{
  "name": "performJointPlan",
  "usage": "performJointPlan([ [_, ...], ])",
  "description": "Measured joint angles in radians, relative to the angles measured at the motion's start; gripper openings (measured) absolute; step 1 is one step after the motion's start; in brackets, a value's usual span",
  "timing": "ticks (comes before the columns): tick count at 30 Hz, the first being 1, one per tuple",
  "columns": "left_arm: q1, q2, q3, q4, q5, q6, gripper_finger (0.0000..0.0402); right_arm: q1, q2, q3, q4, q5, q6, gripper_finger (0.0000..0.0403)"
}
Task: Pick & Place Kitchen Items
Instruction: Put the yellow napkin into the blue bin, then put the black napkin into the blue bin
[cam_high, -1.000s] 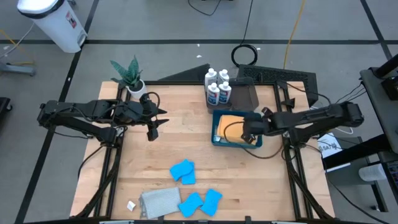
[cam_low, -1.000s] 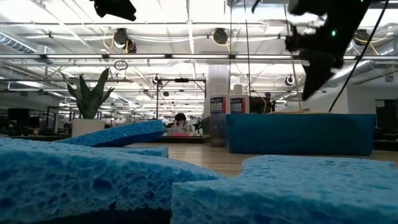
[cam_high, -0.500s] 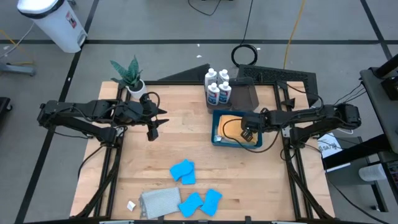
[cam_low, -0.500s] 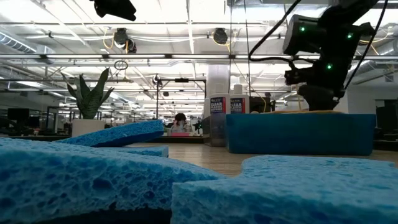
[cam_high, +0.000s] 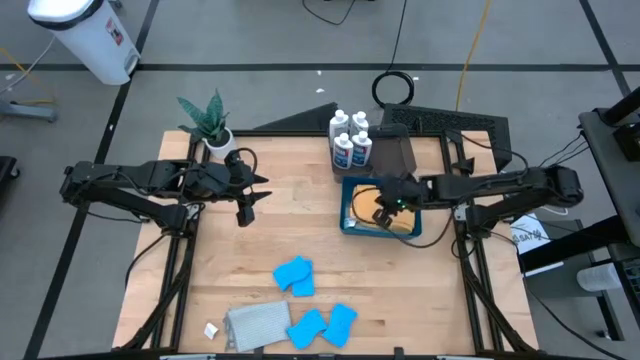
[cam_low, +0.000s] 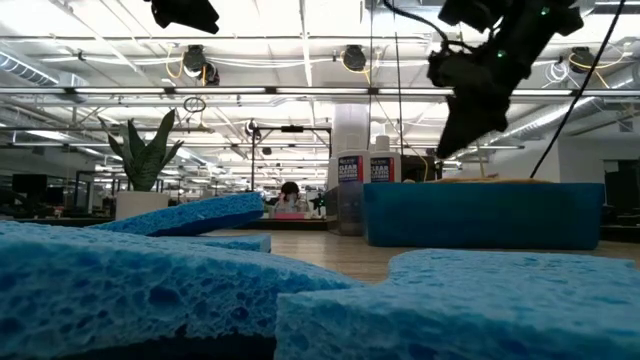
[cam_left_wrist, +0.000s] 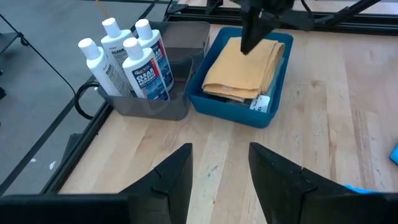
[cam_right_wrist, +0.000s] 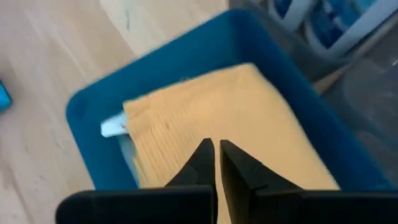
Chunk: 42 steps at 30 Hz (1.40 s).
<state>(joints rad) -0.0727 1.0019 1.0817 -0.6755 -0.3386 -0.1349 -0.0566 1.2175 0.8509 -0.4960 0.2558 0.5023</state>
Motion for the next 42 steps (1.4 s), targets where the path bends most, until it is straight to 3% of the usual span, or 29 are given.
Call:
performJointPlan([
  [4,0.0,0.0,0.0,0.0,0.0,0.0,0.0161,0.006,0.083,0.0,-0.009,-0.027,0.0,0.0],
  [11,0.0,0.0,0.0,0.0,0.0,0.0,0.0161,0.006,0.246,-0.005,0.0,-0.169,-0.028,0.0],
  [17,0.0,0.0,0.0,0.0,0.0,0.0,0.0161,0.006,0.297,-0.002,0.0,-0.172,-0.098,0.0],
  [24,0.0,0.0,0.0,0.0,0.0,0.0,0.0161,0.011,0.207,-0.009,-0.009,-0.173,-0.128,0.0],
  [30,0.0,0.0,0.0,0.0,0.0,0.0,0.0161,0.042,0.07,-0.009,-0.032,-0.109,-0.123,0.0],
  [35,0.0,0.0,0.0,0.0,0.0,0.0,0.0161,0.088,-0.005,-0.009,-0.107,-0.149,-0.068,0.0],
  [42,0.0,0.0,0.0,0.0,0.0,0.0,0.0161,0.159,-0.015,-0.009,-0.273,-0.156,-0.001,0.0],
])
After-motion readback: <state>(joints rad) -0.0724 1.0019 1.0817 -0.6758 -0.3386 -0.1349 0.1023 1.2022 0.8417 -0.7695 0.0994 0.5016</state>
